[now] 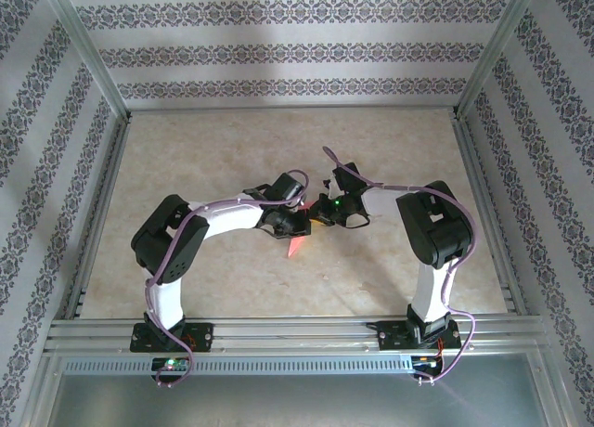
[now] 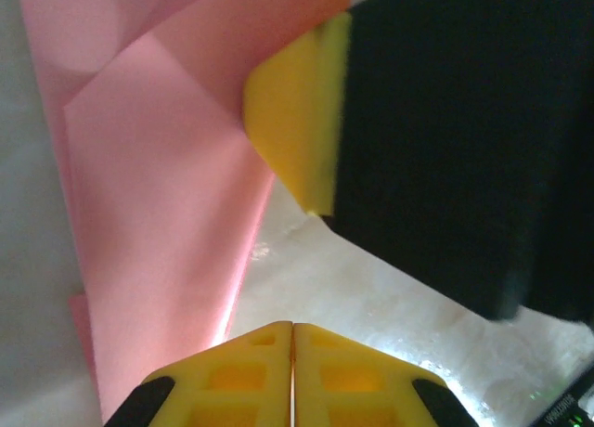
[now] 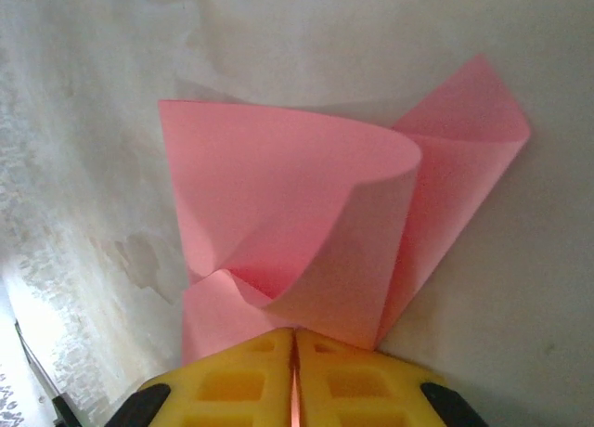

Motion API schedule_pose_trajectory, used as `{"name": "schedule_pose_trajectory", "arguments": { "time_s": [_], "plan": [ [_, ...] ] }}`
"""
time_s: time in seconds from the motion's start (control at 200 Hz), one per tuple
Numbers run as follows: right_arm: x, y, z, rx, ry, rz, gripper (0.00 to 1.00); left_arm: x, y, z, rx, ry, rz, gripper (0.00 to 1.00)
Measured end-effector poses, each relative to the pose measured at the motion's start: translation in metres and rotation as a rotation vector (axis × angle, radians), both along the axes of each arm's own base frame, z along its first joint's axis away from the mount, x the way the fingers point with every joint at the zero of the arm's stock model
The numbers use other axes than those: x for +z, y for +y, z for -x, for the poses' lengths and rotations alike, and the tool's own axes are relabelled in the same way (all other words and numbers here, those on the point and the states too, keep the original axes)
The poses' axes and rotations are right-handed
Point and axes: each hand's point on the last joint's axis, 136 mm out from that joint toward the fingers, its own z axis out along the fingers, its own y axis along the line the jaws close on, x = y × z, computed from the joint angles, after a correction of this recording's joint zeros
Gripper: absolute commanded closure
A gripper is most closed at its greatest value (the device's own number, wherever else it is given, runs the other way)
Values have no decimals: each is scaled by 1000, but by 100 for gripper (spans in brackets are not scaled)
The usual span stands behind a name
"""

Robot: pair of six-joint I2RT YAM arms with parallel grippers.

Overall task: Fold a paper plane with a square sheet of paper (pick it up from the middle)
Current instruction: Fold the wing for the fifth time at the center of the table.

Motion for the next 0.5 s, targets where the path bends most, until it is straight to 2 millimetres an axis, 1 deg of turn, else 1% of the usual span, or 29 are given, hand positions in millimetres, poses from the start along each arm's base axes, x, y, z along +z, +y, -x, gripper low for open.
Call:
{"name": "schedule_pose_trajectory", "arguments": {
  "time_s": [0.14,0.38,0.5],
  "plan": [
    [0,0,0,-2,3,-1,88,-7,4,-2,19,1,-28,96],
    [0,0,1,0,4,-3,88,-10,10,-6,51,-8,-58,97],
    [0,0,1,0,5,-3,88,-14,12,-4,56,-1,-67,97]
  ]
}}
